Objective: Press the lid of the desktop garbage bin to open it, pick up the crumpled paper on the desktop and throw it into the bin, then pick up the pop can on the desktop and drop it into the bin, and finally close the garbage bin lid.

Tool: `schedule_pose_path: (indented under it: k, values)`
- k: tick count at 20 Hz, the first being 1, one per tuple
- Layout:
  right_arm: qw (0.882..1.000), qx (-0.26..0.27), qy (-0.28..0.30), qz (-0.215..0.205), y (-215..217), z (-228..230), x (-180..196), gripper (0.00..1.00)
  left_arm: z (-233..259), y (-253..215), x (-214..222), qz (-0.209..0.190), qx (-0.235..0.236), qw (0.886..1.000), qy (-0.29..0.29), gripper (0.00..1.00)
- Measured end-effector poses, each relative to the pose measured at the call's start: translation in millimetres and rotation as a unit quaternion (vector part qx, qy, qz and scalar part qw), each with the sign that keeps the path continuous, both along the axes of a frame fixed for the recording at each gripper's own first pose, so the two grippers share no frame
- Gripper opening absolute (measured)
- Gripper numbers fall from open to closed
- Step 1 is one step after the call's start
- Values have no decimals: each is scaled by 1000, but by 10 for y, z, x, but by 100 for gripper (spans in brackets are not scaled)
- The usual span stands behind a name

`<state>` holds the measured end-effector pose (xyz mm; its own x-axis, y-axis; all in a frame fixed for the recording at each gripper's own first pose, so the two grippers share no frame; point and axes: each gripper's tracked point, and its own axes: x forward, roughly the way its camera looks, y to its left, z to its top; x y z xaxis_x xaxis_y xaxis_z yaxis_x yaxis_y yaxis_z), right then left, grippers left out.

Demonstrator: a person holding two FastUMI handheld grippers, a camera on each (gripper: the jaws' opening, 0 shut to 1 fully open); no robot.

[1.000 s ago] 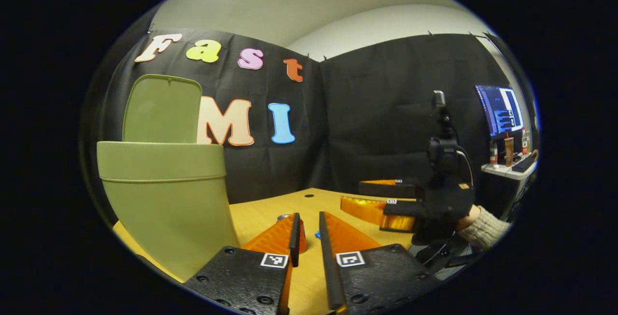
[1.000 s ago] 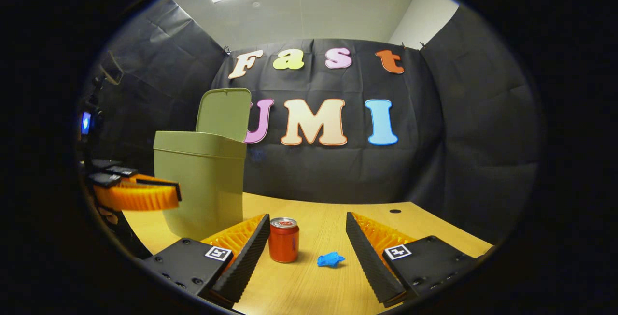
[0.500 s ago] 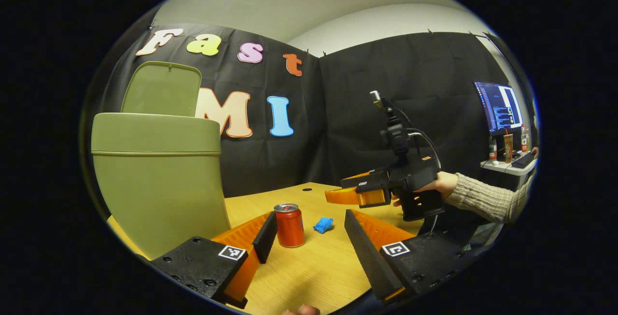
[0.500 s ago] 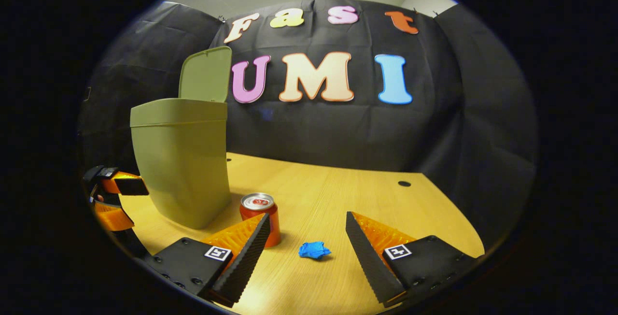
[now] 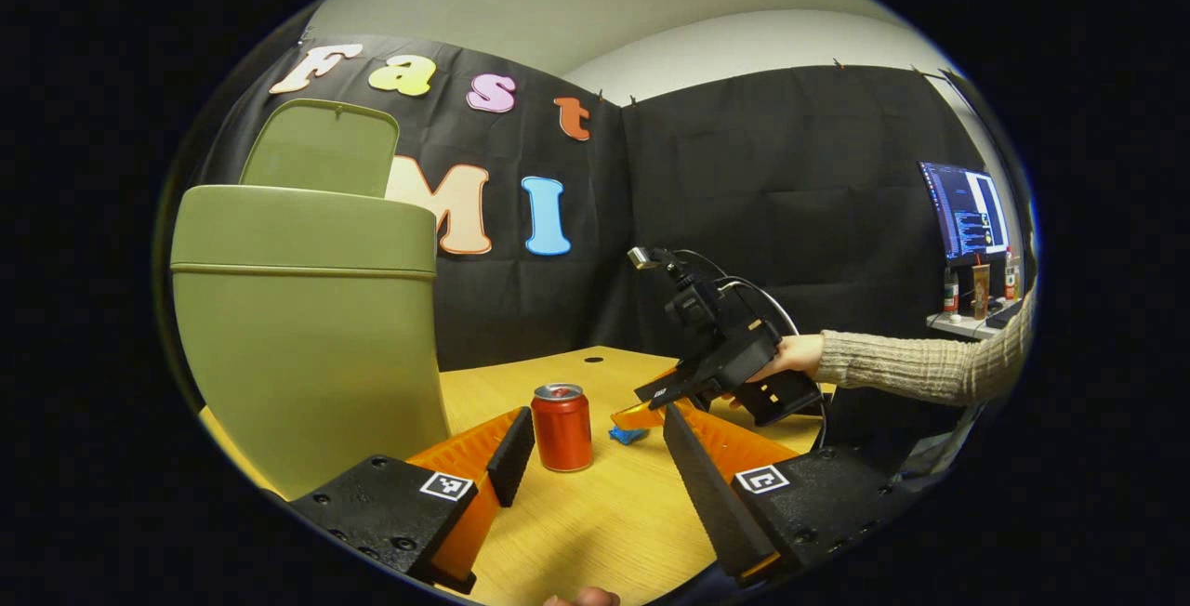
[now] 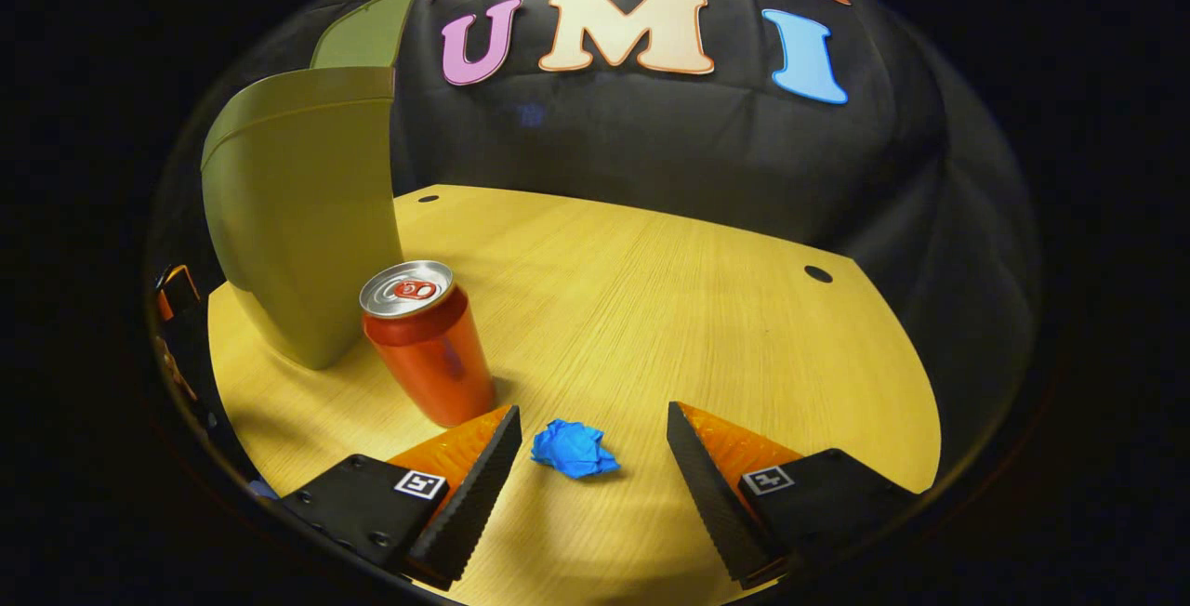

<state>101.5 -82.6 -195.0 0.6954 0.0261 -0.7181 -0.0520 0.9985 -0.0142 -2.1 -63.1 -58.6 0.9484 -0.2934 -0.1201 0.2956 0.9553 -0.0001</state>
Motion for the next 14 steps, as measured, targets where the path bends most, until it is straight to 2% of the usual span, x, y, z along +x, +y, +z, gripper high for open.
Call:
schedule_pose_path:
  k: [4, 8, 9, 10, 11, 14]
  values:
    - [999, 9, 33, -1, 35, -133, -27, 99, 0, 30, 2, 1, -1, 1000, 0, 87]
    - [997, 44, 53, -23, 80, -222, -3, 88, 24, 58, 2, 3, 4, 1000, -5, 87]
    - [996, 57, 62, -29, 94, -252, -26, 75, 16, 68, 6, 4, 4, 1000, -4, 87]
    - [995, 65, 71, -31, 127, -271, -39, 74, 7, 73, 10, 4, 3, 1000, -2, 87]
    - [994, 66, 80, -32, 129, -308, -64, 56, -2, 81, 13, 6, 3, 1000, 0, 87]
    - [994, 64, 84, -34, 172, -331, -88, 41, 1, 88, 13, 7, 1, 1000, 2, 87]
